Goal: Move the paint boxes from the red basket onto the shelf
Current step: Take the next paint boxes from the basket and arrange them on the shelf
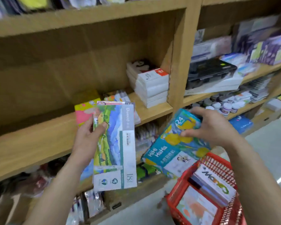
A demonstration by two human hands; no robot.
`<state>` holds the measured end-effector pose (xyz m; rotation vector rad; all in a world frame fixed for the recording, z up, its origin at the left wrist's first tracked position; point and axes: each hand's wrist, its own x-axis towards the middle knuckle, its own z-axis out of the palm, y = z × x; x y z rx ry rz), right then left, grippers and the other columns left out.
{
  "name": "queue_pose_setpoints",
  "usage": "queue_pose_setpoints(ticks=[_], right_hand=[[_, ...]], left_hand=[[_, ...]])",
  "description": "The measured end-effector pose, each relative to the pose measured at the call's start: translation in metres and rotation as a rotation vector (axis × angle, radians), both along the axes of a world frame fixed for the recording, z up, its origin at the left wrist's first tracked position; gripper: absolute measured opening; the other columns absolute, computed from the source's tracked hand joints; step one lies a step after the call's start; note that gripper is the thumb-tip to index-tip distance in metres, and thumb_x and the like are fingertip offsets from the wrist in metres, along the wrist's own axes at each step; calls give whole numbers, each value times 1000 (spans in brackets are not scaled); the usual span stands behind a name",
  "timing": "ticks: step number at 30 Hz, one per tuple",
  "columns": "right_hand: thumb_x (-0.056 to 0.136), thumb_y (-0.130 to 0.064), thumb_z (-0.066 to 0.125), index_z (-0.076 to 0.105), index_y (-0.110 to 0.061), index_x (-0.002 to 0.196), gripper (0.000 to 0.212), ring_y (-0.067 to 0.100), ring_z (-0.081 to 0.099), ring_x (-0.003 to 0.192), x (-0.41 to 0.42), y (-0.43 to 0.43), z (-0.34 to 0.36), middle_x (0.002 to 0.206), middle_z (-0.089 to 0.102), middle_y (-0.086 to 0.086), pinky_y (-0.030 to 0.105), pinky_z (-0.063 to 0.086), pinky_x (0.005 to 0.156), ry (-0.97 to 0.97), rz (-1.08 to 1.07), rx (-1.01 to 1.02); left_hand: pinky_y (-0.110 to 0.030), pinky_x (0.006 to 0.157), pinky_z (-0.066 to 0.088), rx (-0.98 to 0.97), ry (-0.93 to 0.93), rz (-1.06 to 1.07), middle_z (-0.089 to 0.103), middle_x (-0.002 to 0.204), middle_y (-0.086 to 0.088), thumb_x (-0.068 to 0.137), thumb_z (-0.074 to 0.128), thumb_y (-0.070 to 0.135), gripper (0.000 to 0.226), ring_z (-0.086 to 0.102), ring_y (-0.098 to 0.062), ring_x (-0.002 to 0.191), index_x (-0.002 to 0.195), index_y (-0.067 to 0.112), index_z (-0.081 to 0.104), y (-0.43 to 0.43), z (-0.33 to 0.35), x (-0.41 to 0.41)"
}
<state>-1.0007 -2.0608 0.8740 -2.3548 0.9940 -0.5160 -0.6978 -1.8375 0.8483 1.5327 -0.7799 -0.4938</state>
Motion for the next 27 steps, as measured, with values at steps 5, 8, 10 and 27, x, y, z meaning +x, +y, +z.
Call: queue_pose_setpoints(ticks=[5, 8, 10, 27], right_hand=[[43, -76, 78, 62, -38, 116, 83, 2, 68, 88, 102, 37, 32, 98, 73, -16, 34, 59, 78, 12, 167, -12], [45, -69, 83, 63, -33, 118, 84, 6, 69, 94, 158, 61, 37, 104, 74, -11, 35, 58, 81, 19, 251, -15], [46, -66, 85, 64, -29, 119, 85, 8, 69, 97, 191, 74, 36, 105, 74, -9, 36, 57, 83, 15, 292, -8], [48, -58, 91, 69, -35, 111, 70, -2, 70, 87, 292, 98, 31, 96, 76, -17, 32, 58, 78, -21, 438, 55]], left_hand=[[-11, 49, 50, -57, -40, 312, 79, 84, 18, 100, 59, 18, 26, 73, 2, 66, 97, 38, 74, 72, 29, 96], [-12, 45, 48, 1, -35, 433, 77, 74, 20, 100, 60, 16, 20, 72, 3, 60, 92, 30, 71, 104, 24, 152], [-11, 49, 49, 34, -65, 469, 76, 71, 19, 99, 62, 14, 20, 70, 6, 61, 89, 29, 70, 114, 15, 184], [-16, 92, 49, 378, -320, -138, 58, 118, 40, 65, 76, 71, 79, 56, 18, 111, 133, 58, 39, 83, -14, 108]])
